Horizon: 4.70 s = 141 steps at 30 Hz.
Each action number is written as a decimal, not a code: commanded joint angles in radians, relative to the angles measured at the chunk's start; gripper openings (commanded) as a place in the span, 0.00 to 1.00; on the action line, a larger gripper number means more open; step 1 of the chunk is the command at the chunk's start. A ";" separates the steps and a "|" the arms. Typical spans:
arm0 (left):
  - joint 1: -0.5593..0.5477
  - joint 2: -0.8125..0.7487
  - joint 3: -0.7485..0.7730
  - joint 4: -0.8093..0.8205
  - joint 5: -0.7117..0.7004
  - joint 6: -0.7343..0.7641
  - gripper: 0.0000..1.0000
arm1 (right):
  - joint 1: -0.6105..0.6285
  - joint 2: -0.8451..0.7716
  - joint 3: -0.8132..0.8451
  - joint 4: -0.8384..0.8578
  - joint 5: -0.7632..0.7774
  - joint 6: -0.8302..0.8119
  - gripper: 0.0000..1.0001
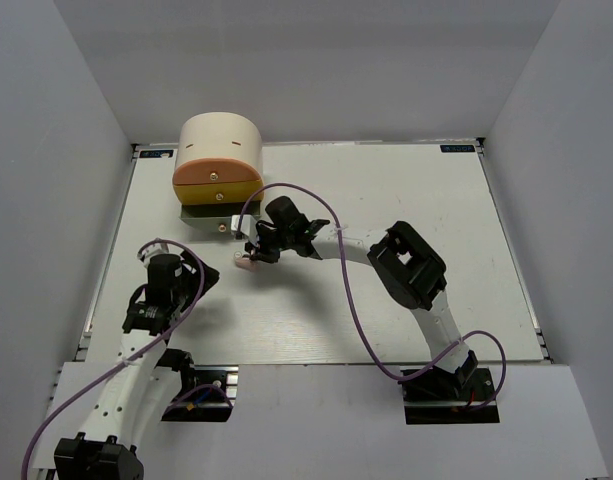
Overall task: Sort the stationery into containers
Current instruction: Pick up the stapler from the center of the board, then place the stapler in the drawer, then close the drawer in the storage box.
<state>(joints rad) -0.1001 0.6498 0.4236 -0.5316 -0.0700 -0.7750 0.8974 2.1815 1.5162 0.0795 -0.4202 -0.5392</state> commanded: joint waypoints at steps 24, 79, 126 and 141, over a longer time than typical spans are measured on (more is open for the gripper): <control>-0.007 -0.088 0.043 -0.050 -0.013 -0.013 0.85 | 0.060 0.011 0.061 0.002 0.130 0.074 0.66; 0.002 -0.116 -0.039 0.059 -0.022 -0.050 0.87 | 0.008 -0.101 0.196 0.043 0.416 -0.307 0.29; 0.002 0.012 -0.037 0.213 0.108 -0.110 0.34 | -0.015 -0.189 0.237 -0.458 -0.247 -0.380 0.12; 0.002 -0.150 0.029 -0.061 -0.073 -0.130 0.77 | 0.024 0.113 0.412 -0.193 0.063 -0.308 0.00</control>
<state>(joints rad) -0.1009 0.5133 0.4034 -0.5377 -0.0895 -0.9035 0.9104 2.2906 1.8797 -0.2420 -0.4431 -0.8692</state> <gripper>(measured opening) 0.768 0.008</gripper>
